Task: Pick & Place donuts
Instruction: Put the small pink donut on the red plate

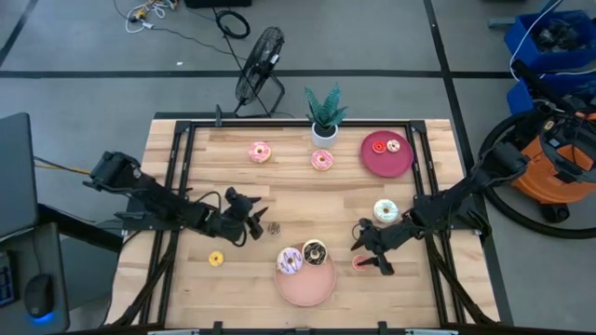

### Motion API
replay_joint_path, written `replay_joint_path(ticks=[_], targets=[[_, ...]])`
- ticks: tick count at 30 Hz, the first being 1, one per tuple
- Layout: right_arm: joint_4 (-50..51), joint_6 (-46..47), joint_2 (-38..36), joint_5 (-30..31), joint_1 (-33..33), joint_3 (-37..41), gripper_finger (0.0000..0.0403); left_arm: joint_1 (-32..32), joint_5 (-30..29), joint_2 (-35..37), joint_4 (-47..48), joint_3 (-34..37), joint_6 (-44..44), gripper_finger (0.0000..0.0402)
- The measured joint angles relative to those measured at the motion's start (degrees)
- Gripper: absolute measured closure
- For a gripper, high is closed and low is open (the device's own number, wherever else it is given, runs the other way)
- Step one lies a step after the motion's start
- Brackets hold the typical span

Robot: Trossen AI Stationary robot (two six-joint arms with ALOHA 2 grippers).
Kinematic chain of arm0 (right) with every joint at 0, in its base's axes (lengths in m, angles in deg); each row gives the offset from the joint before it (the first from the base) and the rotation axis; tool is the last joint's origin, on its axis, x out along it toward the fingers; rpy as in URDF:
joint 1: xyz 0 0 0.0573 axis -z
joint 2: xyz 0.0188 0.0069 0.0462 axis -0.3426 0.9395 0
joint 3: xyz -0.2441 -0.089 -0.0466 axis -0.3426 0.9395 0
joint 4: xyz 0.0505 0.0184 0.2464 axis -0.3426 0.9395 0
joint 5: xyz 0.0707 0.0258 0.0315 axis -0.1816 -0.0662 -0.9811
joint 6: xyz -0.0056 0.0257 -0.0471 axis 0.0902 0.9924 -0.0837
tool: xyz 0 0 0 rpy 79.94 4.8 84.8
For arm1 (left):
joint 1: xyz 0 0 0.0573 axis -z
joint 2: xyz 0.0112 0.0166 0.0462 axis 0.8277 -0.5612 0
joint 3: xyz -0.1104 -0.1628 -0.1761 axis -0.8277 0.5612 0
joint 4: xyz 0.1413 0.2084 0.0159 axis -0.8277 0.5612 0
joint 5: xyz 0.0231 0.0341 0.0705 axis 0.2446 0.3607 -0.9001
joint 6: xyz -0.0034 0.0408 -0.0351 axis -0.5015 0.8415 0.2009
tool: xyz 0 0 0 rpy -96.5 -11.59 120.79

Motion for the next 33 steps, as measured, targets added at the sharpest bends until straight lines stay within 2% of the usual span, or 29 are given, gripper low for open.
replay_joint_path(ticks=[7, 14, 18, 22, 33], targets=[[3.4, 1.5, 3.7, 1.6, -3.3, 0.0, 0.0151, -1.6, 0.0, 0.0, -0.9, 0.0, 0.2, 0.0207], [-2.0, 0.7, 9.6, 1.3, -3.9, -0.1, 0.0151, -2.4, 0.0, 0.0, -1.4, 0.0, 0.2, 0.0207], [-3.8, 0.0, 10.1, 1.5, -3.9, -0.1, 0.0162, -2.5, 0.0, -0.1, -1.7, 0.0, 0.2, 0.0207], [-3.6, 0.3, 9.0, 1.4, -3.9, 0.0, 0.02, -2.5, 0.1, -0.1, -1.9, 0.0, 0.2, 0.0207], [-0.5, 3.6, 3.3, 2.7, -2.9, 0.0, 0.0364, -2.0, 0.7, -0.1, -2.1, 0.0, -0.9, 0.0207]])
